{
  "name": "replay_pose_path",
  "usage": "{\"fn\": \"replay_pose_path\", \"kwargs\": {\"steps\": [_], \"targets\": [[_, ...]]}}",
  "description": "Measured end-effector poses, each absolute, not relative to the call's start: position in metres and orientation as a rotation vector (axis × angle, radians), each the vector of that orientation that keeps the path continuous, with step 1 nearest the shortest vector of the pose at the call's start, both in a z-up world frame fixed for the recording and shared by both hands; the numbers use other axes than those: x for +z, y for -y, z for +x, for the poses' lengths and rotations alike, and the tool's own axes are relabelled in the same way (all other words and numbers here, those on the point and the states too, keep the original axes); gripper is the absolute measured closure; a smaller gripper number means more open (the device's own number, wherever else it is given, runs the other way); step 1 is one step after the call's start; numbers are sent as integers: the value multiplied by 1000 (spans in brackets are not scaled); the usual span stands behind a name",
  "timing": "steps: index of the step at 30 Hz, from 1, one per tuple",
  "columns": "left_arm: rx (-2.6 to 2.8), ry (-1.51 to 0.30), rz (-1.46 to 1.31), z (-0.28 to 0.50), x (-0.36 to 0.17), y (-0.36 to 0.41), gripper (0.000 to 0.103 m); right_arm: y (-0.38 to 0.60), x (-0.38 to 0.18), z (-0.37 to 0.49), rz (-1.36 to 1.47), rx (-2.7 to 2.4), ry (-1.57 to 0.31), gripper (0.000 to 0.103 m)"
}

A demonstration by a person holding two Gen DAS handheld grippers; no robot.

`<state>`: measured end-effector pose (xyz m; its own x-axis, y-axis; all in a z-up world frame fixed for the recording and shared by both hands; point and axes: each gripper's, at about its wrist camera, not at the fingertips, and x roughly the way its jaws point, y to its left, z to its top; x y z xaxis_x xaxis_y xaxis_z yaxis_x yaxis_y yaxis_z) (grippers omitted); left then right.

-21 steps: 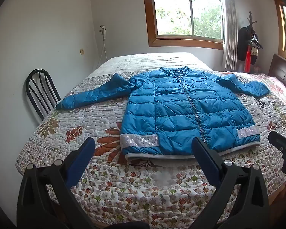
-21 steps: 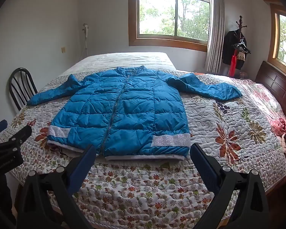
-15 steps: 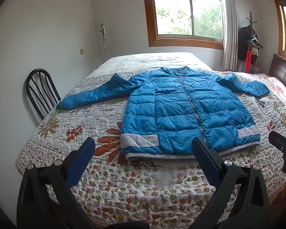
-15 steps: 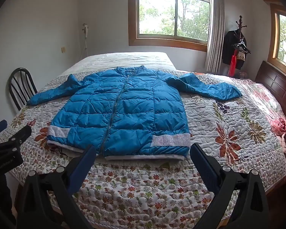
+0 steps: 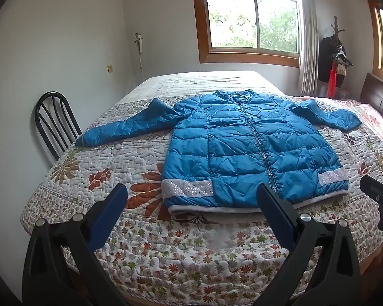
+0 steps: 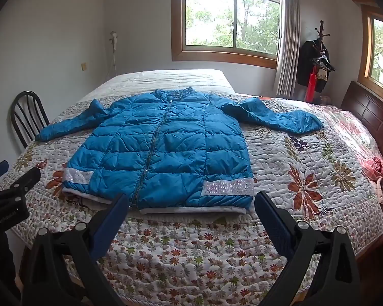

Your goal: Fold large clothes

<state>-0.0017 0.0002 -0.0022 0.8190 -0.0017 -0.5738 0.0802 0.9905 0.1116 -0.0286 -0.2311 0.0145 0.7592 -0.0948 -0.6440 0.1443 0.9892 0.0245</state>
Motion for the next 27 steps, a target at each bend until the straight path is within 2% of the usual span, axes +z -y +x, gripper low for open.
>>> {"fn": "replay_pose_path", "kwargs": {"steps": [27], "targets": [[-41, -612, 128, 0, 0, 1, 3, 231, 15, -27, 72, -128, -697, 4]]}}
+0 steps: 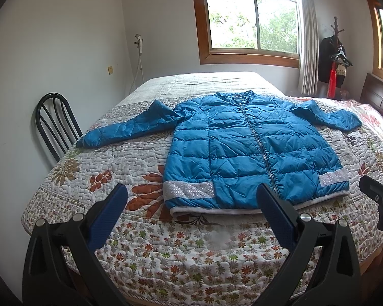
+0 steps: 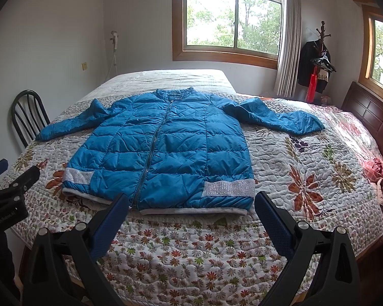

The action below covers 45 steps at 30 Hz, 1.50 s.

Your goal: Fold large clothes

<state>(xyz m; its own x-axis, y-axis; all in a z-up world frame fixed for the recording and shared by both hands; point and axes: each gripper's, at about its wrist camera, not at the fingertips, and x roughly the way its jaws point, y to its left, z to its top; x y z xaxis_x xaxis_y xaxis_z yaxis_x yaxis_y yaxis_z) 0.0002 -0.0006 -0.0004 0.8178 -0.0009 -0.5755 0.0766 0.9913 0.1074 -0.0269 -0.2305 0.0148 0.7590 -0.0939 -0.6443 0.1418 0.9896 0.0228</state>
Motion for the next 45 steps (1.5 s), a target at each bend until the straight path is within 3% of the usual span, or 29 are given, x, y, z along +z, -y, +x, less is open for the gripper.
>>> {"fn": "replay_pose_path", "kwargs": {"steps": [45], "targets": [[-41, -610, 127, 0, 1, -1, 3, 224, 13, -22, 68, -128, -699, 4]]}}
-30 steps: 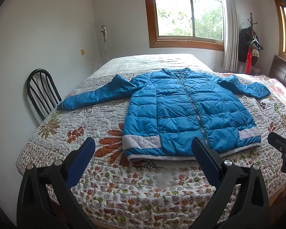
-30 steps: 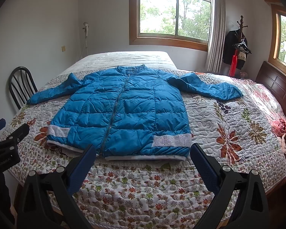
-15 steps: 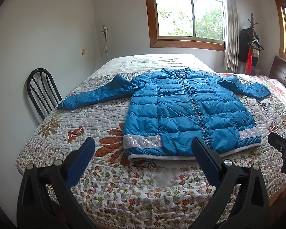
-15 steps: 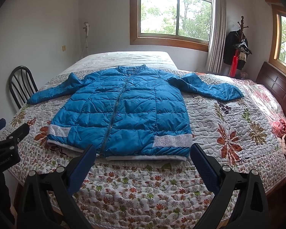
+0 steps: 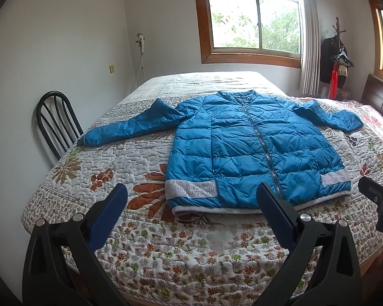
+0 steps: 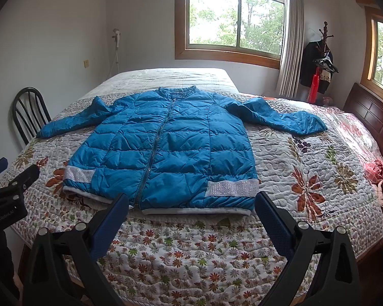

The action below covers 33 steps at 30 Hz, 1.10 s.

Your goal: Fold large clothes

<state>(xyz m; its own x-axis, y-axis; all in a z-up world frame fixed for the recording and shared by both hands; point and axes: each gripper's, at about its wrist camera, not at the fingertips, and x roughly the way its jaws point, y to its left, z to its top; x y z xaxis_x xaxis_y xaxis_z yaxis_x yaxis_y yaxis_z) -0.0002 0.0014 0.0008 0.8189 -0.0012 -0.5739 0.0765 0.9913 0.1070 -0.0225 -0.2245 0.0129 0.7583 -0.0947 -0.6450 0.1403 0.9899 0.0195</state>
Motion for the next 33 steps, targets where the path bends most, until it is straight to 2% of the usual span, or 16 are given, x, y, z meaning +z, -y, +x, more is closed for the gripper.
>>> {"fn": "replay_pose_path", "kwargs": {"steps": [9, 17, 24, 33], "targets": [[-48, -622, 133, 3, -2, -4, 3, 224, 13, -19, 69, -124, -715, 4], [-72, -731, 77, 40, -24, -14, 3, 256, -18, 19, 78, -70, -807, 6], [12, -705, 139, 102, -16, 13, 3, 349, -9, 85, 220, -130, -847, 5], [-61, -712, 107, 211, -2, 115, 3, 501, -31, 200, 407, -279, -964, 6]]}}
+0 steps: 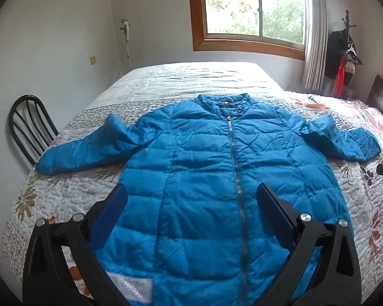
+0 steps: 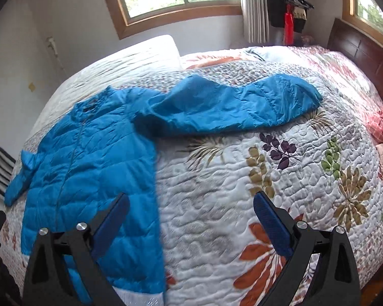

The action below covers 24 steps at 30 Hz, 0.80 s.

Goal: Fold large clothes
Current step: 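Grasp the blue jacket sleeve cuff with the right gripper and lift it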

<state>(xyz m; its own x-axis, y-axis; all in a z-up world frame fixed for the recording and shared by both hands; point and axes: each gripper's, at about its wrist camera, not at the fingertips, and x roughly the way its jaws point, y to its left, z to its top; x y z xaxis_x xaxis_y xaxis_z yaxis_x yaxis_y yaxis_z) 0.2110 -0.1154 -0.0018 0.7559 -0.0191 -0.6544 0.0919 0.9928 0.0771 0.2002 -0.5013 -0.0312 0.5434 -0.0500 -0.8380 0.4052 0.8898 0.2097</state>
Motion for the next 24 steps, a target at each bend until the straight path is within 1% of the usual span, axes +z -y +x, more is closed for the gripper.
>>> {"fn": "replay_pose_path", "kwargs": {"steps": [5, 10, 17, 21, 22, 23, 24], "targets": [[-75, -758, 64, 281, -22, 172, 3, 579, -71, 248, 528, -354, -1049, 8], [-65, -851, 60, 335, -60, 207, 3, 625, -111, 274, 606, -375, -1118, 9], [13, -900, 94, 359, -84, 172, 3, 669, -142, 292, 735, -405, -1098, 9], [49, -951, 124, 368, -99, 139, 3, 676, -150, 308, 718, -434, -1107, 10], [44, -970, 130, 367, -103, 128, 3, 675, -150, 311, 702, -440, -1107, 15], [36, -976, 132, 364, -104, 117, 3, 676, -151, 314, 686, -446, -1105, 26], [36, -971, 140, 358, -105, 103, 3, 677, -150, 315, 693, -442, -1091, 32]]}}
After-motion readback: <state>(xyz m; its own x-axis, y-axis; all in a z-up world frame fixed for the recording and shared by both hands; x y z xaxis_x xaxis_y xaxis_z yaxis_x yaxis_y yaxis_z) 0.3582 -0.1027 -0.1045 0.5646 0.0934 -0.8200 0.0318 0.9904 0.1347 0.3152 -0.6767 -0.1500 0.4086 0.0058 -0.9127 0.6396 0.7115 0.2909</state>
